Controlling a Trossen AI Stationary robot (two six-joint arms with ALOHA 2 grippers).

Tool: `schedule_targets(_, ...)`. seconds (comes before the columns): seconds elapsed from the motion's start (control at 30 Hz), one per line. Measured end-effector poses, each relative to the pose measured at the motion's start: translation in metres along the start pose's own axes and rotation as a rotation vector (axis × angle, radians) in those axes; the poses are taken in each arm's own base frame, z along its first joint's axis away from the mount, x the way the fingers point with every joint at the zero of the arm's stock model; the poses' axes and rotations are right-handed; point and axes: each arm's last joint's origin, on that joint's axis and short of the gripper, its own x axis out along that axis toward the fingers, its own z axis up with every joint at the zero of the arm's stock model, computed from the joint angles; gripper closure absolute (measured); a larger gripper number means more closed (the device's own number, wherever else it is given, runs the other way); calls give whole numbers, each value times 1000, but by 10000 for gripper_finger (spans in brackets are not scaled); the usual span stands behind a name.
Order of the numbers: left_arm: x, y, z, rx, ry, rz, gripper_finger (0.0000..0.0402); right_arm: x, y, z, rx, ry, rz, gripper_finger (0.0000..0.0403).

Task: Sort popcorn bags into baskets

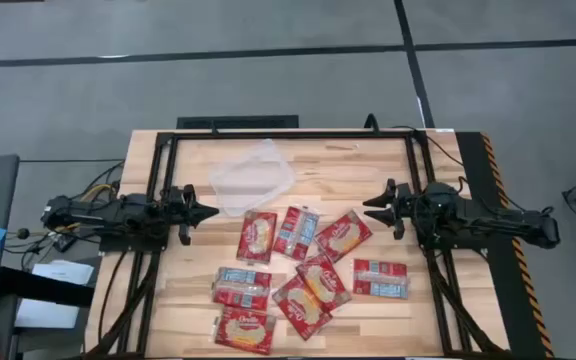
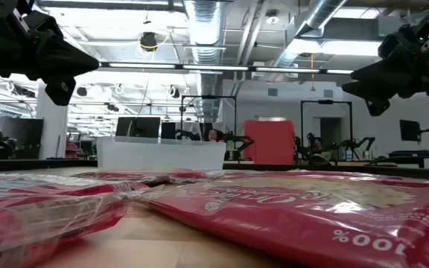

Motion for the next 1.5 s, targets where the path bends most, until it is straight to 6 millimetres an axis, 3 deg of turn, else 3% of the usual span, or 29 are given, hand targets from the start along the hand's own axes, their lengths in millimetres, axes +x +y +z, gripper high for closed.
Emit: schedule_targets(1.5, 0, 0, 0, 0, 0, 1, 401, 0, 0, 0, 0, 0, 0, 216)
